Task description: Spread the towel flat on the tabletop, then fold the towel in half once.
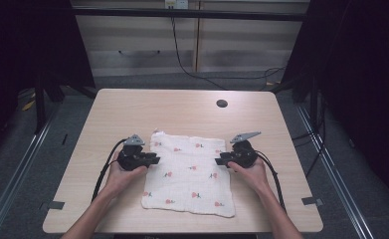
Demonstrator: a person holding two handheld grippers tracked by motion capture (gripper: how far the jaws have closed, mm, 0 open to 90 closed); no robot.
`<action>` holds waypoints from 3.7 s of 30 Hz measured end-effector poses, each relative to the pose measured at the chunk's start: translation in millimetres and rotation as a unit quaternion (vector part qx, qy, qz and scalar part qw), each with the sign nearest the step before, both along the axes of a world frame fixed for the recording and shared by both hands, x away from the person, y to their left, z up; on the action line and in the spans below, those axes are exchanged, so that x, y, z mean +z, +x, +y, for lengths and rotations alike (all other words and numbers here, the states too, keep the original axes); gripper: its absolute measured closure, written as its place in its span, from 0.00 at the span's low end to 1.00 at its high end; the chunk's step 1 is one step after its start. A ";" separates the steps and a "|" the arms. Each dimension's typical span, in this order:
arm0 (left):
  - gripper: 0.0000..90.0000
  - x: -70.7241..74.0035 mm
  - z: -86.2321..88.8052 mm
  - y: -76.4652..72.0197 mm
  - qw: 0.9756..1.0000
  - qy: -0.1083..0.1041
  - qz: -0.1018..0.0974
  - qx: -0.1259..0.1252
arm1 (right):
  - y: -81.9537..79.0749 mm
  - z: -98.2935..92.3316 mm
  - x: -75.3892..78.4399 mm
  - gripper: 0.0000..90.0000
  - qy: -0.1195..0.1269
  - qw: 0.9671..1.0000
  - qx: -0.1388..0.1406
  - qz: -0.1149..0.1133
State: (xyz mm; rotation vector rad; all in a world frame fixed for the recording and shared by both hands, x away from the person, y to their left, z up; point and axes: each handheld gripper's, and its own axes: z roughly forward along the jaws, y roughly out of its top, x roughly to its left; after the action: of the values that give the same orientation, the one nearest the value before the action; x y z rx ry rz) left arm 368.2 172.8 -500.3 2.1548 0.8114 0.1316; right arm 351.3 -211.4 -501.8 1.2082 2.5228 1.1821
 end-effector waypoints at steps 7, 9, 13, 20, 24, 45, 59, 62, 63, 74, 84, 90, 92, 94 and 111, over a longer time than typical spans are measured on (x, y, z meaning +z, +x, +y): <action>0.92 -3.8 0.6 -6.2 1.000 0.010 -0.001 -0.010 | -5.1 3.9 0.9 0.85 -0.038 0.999 0.008 -0.020; 0.94 -3.5 1.1 -9.5 1.000 0.012 -0.002 -0.016 | -8.2 4.9 1.6 0.88 -0.046 0.999 0.005 -0.021; 0.99 -3.4 1.9 -16.8 1.000 0.013 -0.001 -0.022 | -15.7 2.3 1.8 0.97 -0.045 0.999 0.011 -0.016; 1.00 -3.0 3.7 -34.3 0.999 0.009 0.007 -0.032 | -24.0 -2.6 0.7 0.99 -0.030 0.999 0.013 -0.008; 1.00 -2.5 5.0 -43.1 0.999 0.012 0.004 -0.039 | -32.8 -3.7 0.5 0.99 -0.024 0.999 0.020 -0.004; 1.00 -4.1 7.1 -40.4 0.999 0.003 0.003 -0.044 | 29.8 -15.7 1.7 0.71 -0.014 0.998 -0.062 -0.022; 0.98 -4.3 8.1 -39.9 0.999 0.000 0.005 -0.047 | 33.8 -10.8 -0.5 0.76 -0.023 0.998 -0.056 -0.004; 0.97 -3.9 8.7 -39.4 0.999 0.002 0.008 -0.047 | 33.1 -8.0 -1.2 0.90 -0.021 0.999 -0.046 -0.001; 0.97 -3.8 8.9 -39.4 0.999 0.001 0.009 -0.048 | 34.4 -7.2 -2.4 0.95 -0.014 0.999 -0.041 0.000; 0.89 0.9 12.5 -43.3 0.998 0.012 0.015 -0.052 | 33.9 -6.2 3.4 0.99 0.022 0.999 -0.048 -0.002; 0.77 27.4 39.5 -10.9 0.999 -0.037 -0.016 0.011 | 26.8 0.8 8.7 0.99 0.029 0.999 -0.034 -0.021; 0.77 12.6 49.6 14.2 0.998 -0.033 0.000 0.057 | 23.9 -2.2 14.9 0.99 0.034 0.998 -0.029 -0.031; 0.76 9.4 50.5 20.3 0.997 -0.035 0.007 0.064 | 23.4 -2.6 14.9 0.99 0.034 0.999 -0.029 -0.031; 0.74 7.7 49.2 26.8 0.997 -0.036 0.012 0.066 | 23.3 -1.8 14.9 0.99 0.035 0.999 -0.028 -0.030; 0.72 -4.7 21.2 53.3 0.998 -0.008 0.022 0.050 | 25.0 -3.8 14.4 0.99 0.039 0.999 -0.026 -0.026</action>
State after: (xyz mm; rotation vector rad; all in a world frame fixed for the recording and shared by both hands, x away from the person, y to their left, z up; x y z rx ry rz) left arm 421.4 194.0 -505.0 2.1090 0.9420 0.1281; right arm 376.3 -215.2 -487.4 1.2349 2.4136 1.2929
